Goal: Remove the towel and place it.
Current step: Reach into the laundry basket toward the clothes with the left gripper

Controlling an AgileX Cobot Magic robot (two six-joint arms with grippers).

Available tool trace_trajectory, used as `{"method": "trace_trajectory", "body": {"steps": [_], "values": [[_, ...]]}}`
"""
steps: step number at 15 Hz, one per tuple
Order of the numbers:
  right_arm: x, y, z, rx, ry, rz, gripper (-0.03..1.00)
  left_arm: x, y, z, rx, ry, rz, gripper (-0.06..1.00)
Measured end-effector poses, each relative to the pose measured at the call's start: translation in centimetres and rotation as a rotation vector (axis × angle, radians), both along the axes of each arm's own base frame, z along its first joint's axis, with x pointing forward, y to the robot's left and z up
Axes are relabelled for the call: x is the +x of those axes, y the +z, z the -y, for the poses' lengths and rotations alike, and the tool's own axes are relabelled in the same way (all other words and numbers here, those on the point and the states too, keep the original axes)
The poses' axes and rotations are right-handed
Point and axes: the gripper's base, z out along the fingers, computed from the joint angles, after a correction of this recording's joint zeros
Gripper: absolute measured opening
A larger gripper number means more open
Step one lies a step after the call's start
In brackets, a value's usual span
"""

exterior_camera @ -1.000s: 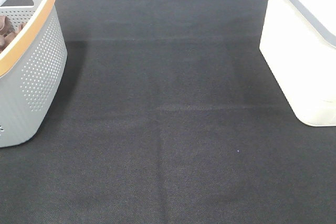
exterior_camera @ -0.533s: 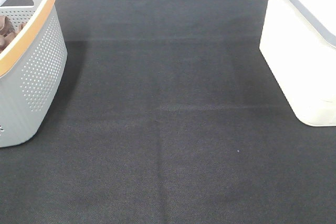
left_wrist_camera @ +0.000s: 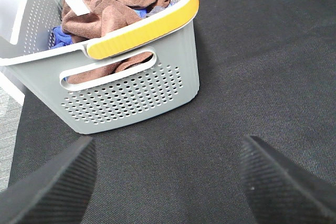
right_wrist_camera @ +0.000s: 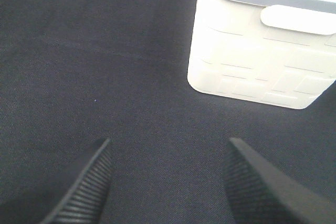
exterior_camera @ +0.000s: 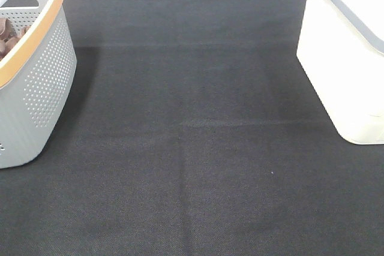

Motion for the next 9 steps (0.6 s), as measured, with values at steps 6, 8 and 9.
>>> {"method": "trace_trajectory", "body": {"steps": [6,8,9], "values": [[0.00,0.00,0.00,0.000,0.000,0.000,0.59,0.00,0.00,0.00,0.000,0.000,0.000,0.72],[0.00,0.00,0.00,0.000,0.000,0.000,0.59,0.00,0.26,-0.06,0.005,0.004,0.020,0.72],[0.00,0.00,0.00,0.000,0.000,0.000,0.59,0.07,0.78,-0.10,0.007,0.009,0.067,0.72]]}}
